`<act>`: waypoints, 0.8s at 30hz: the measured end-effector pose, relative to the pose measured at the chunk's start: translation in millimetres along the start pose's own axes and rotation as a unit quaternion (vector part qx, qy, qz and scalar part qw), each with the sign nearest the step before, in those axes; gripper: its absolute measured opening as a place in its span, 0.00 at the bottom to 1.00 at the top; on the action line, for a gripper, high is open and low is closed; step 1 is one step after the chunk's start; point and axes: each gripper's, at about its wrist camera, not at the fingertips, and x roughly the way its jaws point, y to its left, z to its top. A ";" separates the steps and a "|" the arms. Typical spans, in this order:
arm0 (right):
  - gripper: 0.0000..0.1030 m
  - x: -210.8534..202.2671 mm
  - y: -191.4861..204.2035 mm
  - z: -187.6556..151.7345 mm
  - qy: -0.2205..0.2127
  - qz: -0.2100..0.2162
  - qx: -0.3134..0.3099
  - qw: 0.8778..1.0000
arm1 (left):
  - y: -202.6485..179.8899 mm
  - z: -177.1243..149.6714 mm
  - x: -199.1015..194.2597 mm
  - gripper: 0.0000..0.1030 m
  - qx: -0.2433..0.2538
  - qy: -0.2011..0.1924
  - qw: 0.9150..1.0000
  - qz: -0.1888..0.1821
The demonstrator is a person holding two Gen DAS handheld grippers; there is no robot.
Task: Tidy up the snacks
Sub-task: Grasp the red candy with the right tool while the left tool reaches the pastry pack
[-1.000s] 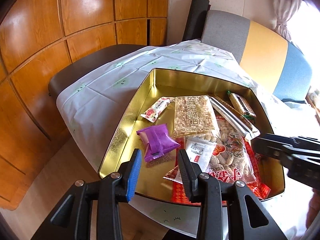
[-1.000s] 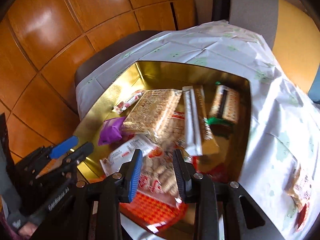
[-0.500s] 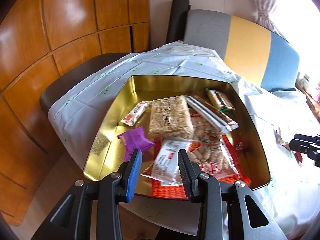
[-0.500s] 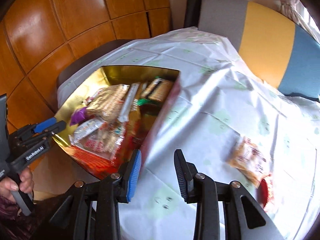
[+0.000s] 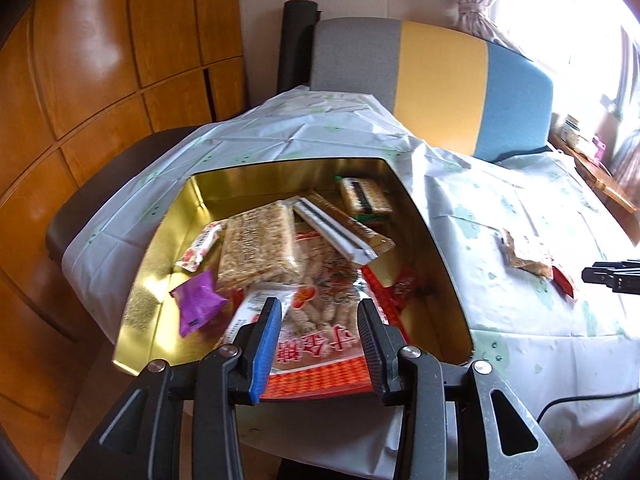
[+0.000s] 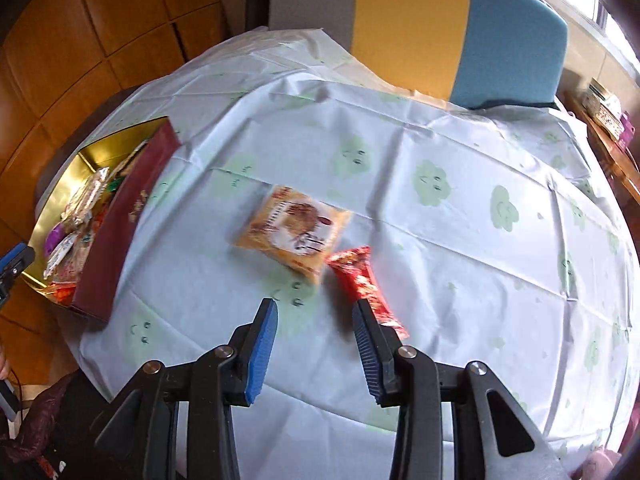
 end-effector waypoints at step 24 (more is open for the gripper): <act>0.21 64.0 -33.5 7.2 0.060 -0.061 -0.017 0.996 | -95.3 27.3 5.6 0.49 0.101 0.026 0.991 -0.087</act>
